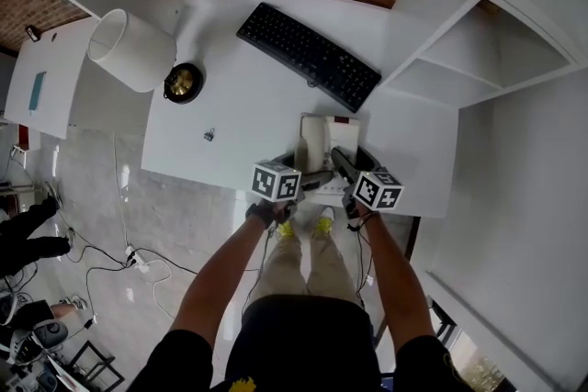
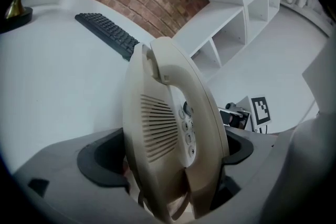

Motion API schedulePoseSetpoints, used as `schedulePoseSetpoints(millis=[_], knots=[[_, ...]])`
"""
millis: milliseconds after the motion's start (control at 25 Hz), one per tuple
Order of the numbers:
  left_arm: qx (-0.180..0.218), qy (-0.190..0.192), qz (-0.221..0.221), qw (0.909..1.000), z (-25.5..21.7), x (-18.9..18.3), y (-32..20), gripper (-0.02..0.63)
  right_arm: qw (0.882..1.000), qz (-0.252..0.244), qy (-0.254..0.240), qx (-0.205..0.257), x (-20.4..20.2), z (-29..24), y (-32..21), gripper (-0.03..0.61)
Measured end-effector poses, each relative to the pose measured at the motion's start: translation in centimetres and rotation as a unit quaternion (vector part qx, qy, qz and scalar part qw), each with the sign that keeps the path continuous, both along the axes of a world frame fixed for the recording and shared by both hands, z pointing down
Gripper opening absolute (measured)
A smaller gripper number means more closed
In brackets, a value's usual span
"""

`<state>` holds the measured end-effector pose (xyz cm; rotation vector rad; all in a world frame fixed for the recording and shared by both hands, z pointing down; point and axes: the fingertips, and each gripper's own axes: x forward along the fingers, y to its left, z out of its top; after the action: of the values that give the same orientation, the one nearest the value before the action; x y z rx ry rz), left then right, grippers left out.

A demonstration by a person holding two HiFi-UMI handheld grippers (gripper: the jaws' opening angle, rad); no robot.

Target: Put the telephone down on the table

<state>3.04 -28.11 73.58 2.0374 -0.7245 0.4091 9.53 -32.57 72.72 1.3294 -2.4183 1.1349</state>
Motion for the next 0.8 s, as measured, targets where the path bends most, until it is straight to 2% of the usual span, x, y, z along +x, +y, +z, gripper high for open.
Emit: schedulePoseSetpoints(millis=[280, 320, 800], knots=[[0.020, -0.044, -0.014, 0.9987, 0.6, -1.0, 0.0, 0.498, 1.000, -0.005, 0.020, 0.005, 0.0, 0.2, 0.3, 0.293], [0.026, -0.051, -0.013, 0.9983, 0.7, -1.1, 0.0, 0.480, 1.000, -0.005, 0.026, 0.007, 0.0, 0.3, 0.3, 0.293], [0.041, -0.049, 0.014, 0.9979, 0.6, -1.1, 0.3, 0.476, 1.000, -0.006, 0.029, 0.010, -0.1, 0.4, 0.3, 0.288]])
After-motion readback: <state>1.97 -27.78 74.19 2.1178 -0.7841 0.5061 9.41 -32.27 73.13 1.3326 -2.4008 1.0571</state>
